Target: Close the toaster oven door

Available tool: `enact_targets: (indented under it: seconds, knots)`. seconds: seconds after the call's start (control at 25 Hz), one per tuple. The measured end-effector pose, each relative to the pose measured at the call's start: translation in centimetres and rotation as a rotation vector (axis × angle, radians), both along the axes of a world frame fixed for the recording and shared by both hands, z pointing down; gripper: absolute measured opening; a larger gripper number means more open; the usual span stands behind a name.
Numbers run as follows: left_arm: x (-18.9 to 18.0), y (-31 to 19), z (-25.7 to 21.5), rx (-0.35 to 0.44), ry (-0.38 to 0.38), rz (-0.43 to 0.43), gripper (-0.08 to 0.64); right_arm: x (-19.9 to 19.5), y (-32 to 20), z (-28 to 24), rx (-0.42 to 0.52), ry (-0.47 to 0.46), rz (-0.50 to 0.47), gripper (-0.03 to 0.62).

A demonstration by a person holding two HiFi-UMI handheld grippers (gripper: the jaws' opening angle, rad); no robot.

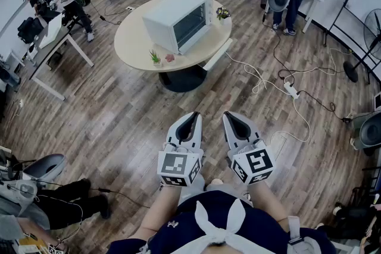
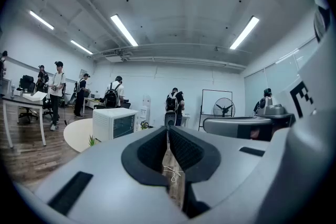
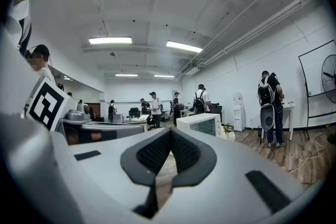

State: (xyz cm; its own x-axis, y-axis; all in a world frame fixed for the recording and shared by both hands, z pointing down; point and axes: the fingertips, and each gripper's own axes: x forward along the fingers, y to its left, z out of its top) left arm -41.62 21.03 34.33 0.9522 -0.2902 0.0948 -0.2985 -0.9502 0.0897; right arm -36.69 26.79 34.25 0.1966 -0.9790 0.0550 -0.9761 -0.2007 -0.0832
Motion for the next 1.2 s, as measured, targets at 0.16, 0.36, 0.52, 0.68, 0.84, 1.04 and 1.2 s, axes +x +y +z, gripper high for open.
enact_targets:
  seconds: [0.16, 0.36, 0.52, 0.68, 0.84, 1.04, 1.2]
  knots:
    - [1.0, 1.5, -0.4, 0.027, -0.008, 0.0, 0.032, 1.1, 1.6, 0.0, 0.007, -0.005, 0.009, -0.002]
    - [1.7, 2.8, -0.2, 0.021, -0.002, -0.016, 0.032, 2.1, 3.2, 1.1, -0.005, 0.006, -0.006, 0.0]
    - [2.3, 3.7, 0.2, 0.029, -0.009, -0.02, 0.032, 2.8, 4.1, 1.1, 0.009, 0.019, -0.026, 0.0]
    - [3.3, 3.4, 0.7, 0.004, -0.017, -0.027, 0.032, 3.7, 4.1, 1.5, 0.005, 0.017, -0.026, 0.0]
    - [5.3, 2.3, 1.2, -0.003, -0.021, -0.016, 0.032, 5.2, 2.8, 1.9, 0.005, 0.009, -0.031, 0.0]
    - [8.4, 0.2, 2.1, 0.007, -0.049, 0.036, 0.034, 7.9, 0.1, 2.2, -0.004, 0.009, -0.038, 0.029]
    - [11.0, -2.3, 2.6, 0.004, -0.045, 0.071, 0.141, 10.5, -3.0, 3.0, -0.024, -0.008, -0.045, 0.103]
